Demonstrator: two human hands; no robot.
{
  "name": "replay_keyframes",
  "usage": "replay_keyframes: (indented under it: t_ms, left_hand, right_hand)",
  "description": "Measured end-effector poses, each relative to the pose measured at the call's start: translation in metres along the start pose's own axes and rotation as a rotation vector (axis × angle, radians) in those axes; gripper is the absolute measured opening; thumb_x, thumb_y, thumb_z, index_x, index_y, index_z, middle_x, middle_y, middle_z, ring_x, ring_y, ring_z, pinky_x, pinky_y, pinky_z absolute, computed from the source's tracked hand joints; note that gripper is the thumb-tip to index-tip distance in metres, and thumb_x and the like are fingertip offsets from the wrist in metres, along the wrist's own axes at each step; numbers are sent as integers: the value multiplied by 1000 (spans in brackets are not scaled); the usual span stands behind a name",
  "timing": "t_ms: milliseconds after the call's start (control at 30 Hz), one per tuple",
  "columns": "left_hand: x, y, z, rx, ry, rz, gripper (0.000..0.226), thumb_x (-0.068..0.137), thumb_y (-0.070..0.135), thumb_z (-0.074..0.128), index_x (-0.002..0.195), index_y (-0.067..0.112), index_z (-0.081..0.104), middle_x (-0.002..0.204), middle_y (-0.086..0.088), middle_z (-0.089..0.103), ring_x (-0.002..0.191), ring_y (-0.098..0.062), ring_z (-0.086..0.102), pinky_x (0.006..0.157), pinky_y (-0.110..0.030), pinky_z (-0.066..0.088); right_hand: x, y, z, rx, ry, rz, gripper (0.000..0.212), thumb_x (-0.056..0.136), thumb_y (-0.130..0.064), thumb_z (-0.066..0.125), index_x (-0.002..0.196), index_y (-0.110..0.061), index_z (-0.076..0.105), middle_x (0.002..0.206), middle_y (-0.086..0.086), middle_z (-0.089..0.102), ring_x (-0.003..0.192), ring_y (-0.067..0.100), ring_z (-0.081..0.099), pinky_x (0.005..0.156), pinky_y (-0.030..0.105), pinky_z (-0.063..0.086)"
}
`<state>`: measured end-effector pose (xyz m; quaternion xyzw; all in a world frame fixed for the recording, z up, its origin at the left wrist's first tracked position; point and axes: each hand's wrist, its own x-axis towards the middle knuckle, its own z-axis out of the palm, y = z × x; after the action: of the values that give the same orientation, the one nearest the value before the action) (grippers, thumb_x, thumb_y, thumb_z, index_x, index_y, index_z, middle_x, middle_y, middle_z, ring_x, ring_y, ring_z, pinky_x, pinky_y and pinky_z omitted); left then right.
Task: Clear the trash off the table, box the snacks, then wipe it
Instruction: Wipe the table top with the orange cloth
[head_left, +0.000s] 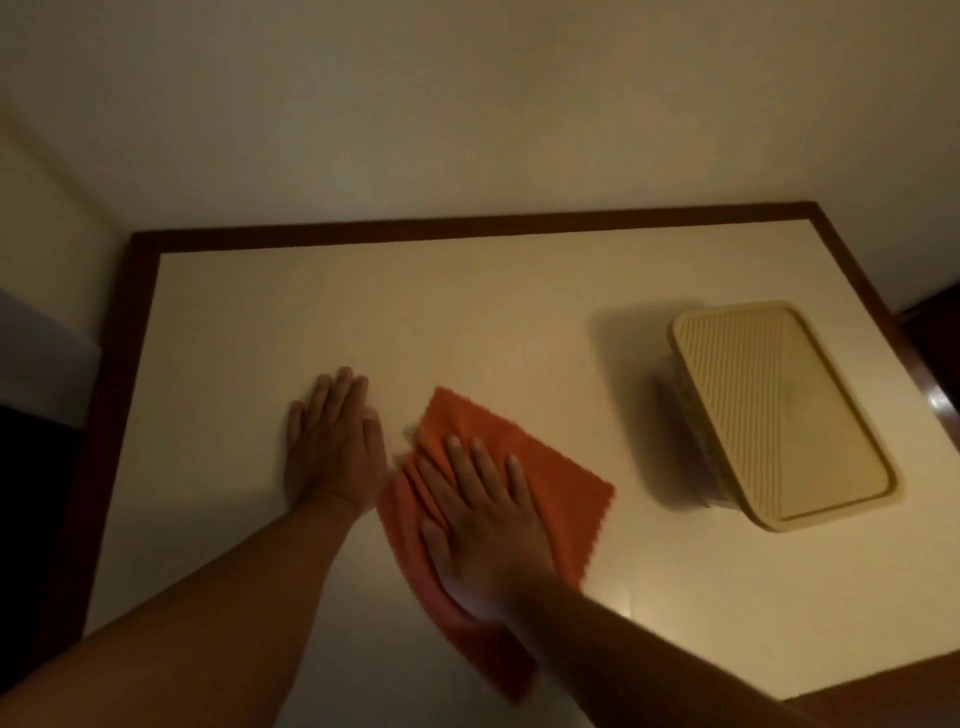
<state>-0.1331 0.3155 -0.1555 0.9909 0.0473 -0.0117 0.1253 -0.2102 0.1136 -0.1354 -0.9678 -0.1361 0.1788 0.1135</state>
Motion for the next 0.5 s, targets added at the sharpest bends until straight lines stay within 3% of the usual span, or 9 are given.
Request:
replay_keyframes:
  t_ms: [33,133,233,300,400,500]
  left_hand:
    - [0,0,1,-11,17,10,66,84,26,53,147,9,49,159,-9,40,151,-28,29,121,-55,22]
    - [0,7,1,-40,70,-40,56,95,32,35,146,16,52,159,-4,42,150,-25,31,122,-51,21]
    - [4,7,3,-61,91,-31,56,98,33,30,147,18,50,160,-2,40,150,-24,30,121,-51,21]
    - [5,4,7,-62,107,-29,56,97,34,30,146,17,51,159,-4,41,150,-25,32,121,-51,22]
    - [9,1,10,-58,117,-46,59,96,35,28,148,15,49,159,-7,40,149,-24,32,120,-50,22]
    - [9,-2,12,-69,129,-52,63,91,31,30,147,7,49,157,-13,42,148,-28,36,120,-51,24]
  right_hand:
    - [-24,13,-6,4,60,-71,59,106,-57,18,163,-40,18,171,-1,20,158,29,14,127,52,2]
    - [-31,75,-27,-24,118,37,61,107,-51,19,164,-40,1,174,-4,2,160,22,-2,127,55,7]
    - [67,106,-58,-45,225,285,64,103,-54,13,164,-39,1,174,-3,1,160,23,1,125,60,11]
    - [143,110,-85,-8,231,327,66,102,-58,8,164,-38,-3,174,0,-1,160,26,0,125,60,8]
    - [227,76,-99,-19,218,232,68,100,-61,6,164,-37,-3,174,3,-2,160,30,-2,126,59,3]
    - [230,8,-75,-42,180,45,64,104,-57,11,164,-36,4,174,4,2,160,30,-2,125,59,4]
